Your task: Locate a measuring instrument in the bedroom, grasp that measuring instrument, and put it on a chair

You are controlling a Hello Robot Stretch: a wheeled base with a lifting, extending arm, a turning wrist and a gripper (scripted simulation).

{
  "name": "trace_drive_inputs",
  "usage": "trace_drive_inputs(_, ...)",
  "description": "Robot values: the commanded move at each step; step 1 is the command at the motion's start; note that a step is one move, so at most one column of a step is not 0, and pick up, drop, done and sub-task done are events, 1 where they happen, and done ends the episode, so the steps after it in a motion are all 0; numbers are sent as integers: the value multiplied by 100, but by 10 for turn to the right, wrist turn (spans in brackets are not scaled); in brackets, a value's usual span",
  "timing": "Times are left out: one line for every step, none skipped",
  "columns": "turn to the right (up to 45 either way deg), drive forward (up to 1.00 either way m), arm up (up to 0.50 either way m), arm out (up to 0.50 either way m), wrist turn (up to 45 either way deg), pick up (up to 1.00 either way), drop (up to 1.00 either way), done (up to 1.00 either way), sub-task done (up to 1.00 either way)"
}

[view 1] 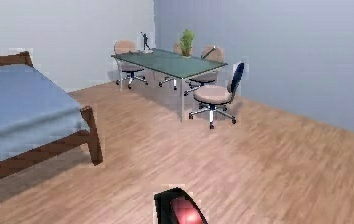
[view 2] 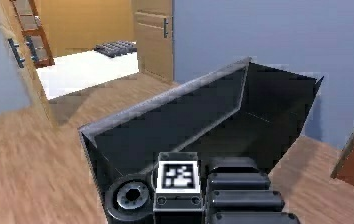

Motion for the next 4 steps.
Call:
trace_drive_inputs(0,35,0,0,0,0,0,0,0)
trace_drive_inputs(90,0,0,0,0,0,0,0,0)
trace_drive_inputs(0,100,0,0,0,0,0,0,0)
trace_drive_inputs(0,45,0,0,0,0,0,0,0)
